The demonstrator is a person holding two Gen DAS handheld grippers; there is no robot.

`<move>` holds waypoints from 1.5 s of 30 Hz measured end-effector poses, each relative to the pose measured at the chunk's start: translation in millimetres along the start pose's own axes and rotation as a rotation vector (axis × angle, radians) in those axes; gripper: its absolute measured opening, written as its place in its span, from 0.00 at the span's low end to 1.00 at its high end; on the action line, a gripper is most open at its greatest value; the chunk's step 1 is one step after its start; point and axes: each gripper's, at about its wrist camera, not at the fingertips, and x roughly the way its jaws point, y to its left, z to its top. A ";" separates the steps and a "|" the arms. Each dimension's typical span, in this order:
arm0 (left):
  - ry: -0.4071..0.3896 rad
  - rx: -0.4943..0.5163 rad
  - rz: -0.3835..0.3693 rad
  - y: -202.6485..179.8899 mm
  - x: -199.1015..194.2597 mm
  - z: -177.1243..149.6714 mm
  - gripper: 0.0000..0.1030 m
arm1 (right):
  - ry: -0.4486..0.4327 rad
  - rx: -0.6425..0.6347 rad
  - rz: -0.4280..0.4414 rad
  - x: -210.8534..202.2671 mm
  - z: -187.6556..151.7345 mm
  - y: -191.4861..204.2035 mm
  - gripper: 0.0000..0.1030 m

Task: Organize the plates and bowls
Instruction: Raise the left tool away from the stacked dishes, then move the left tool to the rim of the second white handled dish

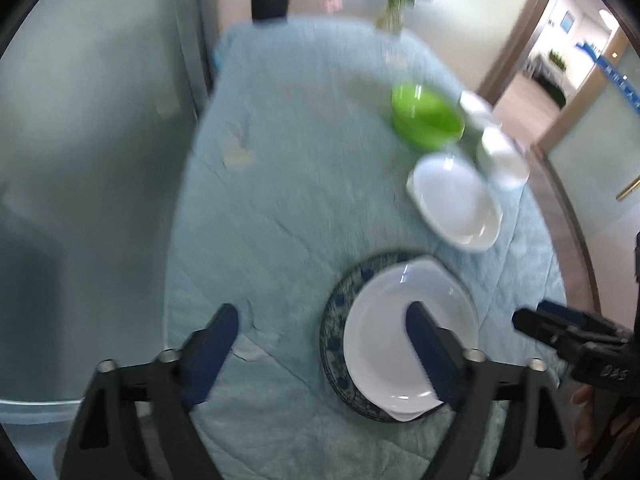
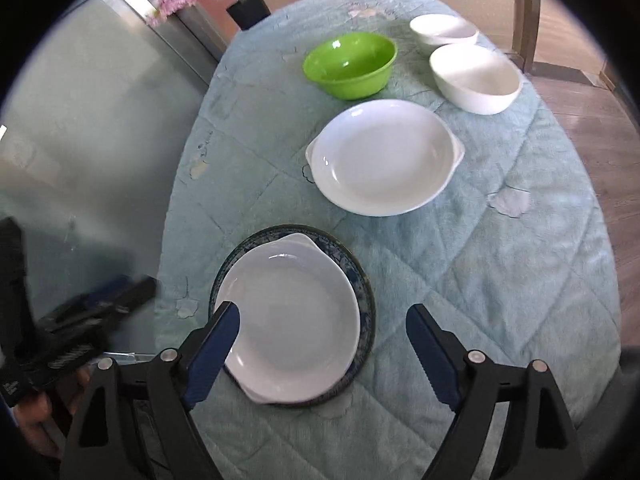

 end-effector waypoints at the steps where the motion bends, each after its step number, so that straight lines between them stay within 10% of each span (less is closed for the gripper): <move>1: -0.003 -0.007 -0.005 1.5 -6.7 -1.2 0.84 | -0.001 -0.015 -0.006 -4.3 -3.4 1.2 0.83; 5: 0.008 -0.082 -0.046 11.8 -24.1 -15.1 0.84 | 0.050 -0.048 -0.014 2.2 -16.7 3.7 0.81; 13: 0.029 -0.114 -0.049 13.9 -33.6 -47.6 0.84 | 0.148 0.014 0.000 53.2 -29.3 -8.1 0.40; 29: 0.026 -0.134 -0.054 24.6 -31.7 -51.5 0.84 | 0.138 -0.002 -0.005 67.1 -24.8 -2.9 0.30; 32: 0.013 -0.131 -0.043 25.1 -34.2 -50.0 0.84 | 0.097 -0.027 -0.041 55.6 -23.1 -2.7 0.41; 35: -0.048 -0.119 0.013 23.9 -42.2 -46.5 0.84 | 0.012 -0.042 -0.020 31.9 -21.8 -7.6 0.83; 45: -0.214 0.038 0.051 -16.6 -69.4 -1.3 0.95 | -0.172 -0.091 0.018 -45.1 4.4 -30.6 1.00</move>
